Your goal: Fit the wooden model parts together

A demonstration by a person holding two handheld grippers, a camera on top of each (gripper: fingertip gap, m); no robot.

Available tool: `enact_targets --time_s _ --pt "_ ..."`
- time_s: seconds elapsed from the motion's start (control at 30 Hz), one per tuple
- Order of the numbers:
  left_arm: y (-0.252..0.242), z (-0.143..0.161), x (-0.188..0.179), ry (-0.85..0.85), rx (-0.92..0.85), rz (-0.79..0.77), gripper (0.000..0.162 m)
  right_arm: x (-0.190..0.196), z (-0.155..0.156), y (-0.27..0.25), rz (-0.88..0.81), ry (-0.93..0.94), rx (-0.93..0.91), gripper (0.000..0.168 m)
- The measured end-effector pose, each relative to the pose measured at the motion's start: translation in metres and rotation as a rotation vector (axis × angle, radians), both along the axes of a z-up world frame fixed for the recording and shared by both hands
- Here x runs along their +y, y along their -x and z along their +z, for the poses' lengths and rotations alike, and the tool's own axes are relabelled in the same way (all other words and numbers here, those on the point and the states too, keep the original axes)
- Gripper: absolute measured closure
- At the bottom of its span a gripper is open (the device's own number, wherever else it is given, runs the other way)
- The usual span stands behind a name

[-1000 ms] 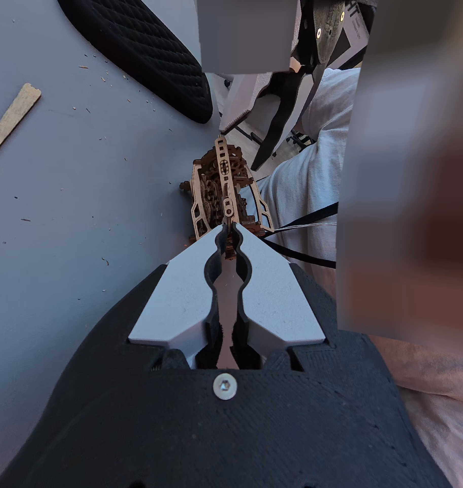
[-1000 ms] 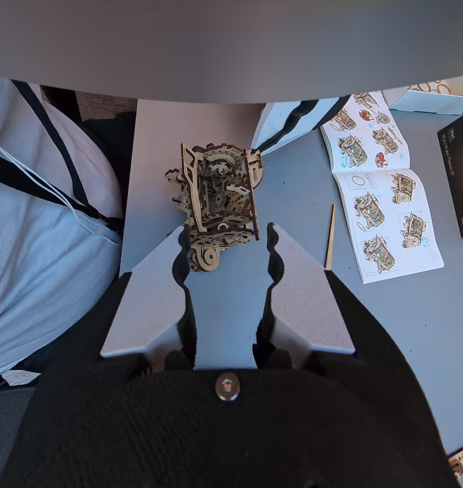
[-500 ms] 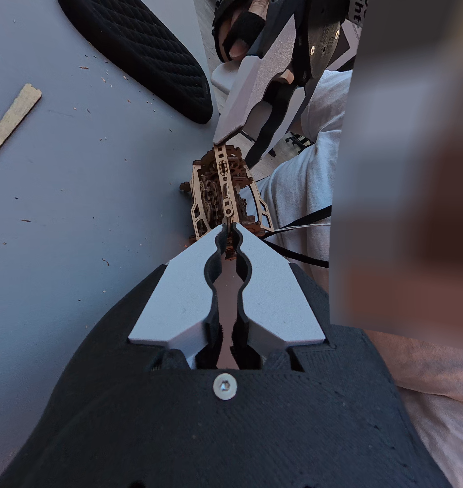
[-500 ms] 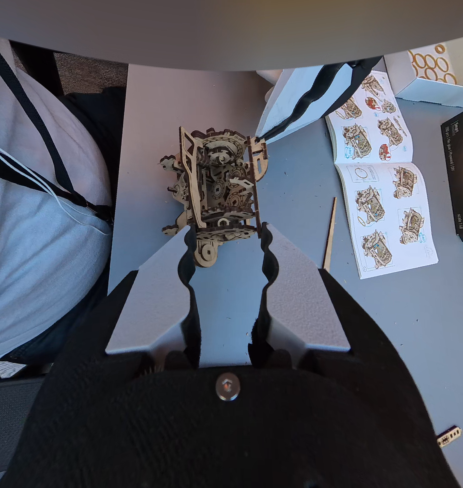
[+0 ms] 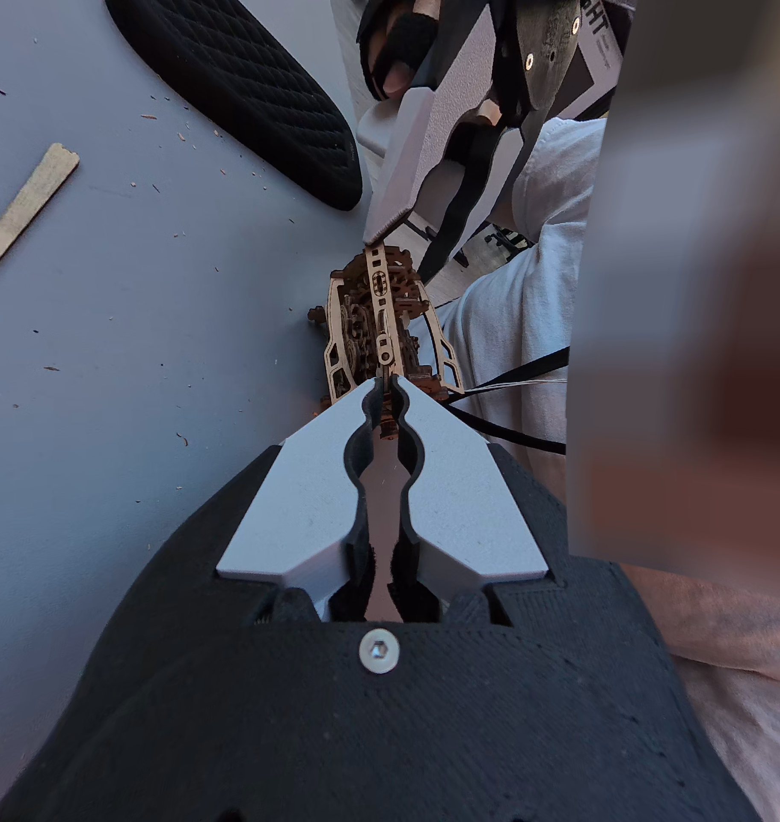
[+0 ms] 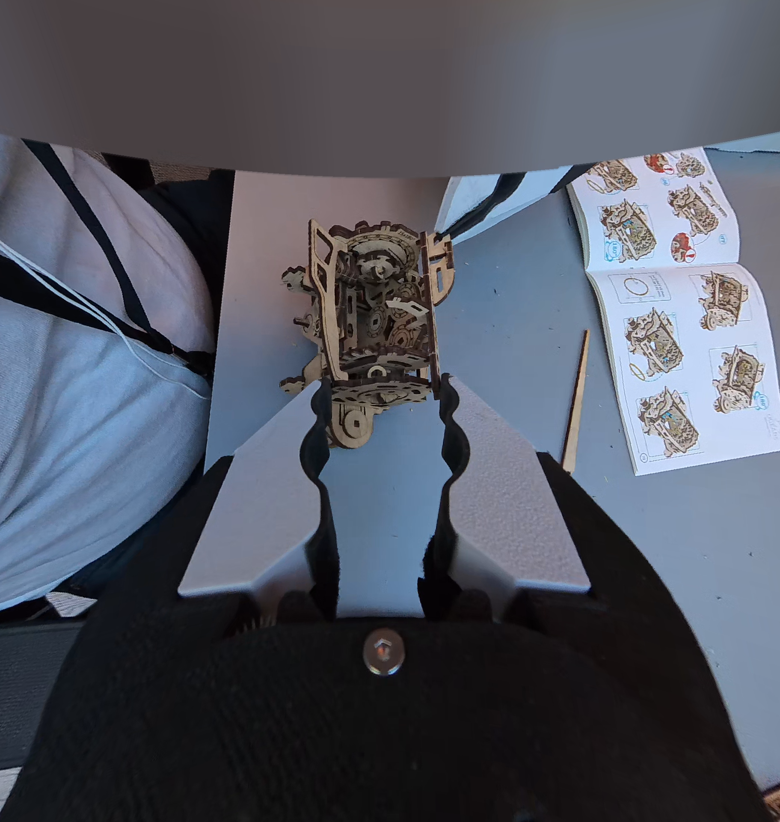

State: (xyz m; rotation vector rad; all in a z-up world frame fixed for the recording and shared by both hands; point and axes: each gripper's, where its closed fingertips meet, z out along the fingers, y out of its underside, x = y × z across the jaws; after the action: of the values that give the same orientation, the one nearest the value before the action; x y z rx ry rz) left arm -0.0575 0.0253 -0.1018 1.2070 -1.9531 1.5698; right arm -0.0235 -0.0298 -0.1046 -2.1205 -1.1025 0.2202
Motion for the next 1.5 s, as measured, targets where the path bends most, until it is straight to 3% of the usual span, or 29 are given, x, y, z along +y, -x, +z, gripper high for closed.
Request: enact_targets --time_s 1.5 --pt "0.011 0.0 -0.01 0.048 0.033 -0.055 0.162 0.0 -0.003 0.001 0.002 -0.043 -0.074 0.119"
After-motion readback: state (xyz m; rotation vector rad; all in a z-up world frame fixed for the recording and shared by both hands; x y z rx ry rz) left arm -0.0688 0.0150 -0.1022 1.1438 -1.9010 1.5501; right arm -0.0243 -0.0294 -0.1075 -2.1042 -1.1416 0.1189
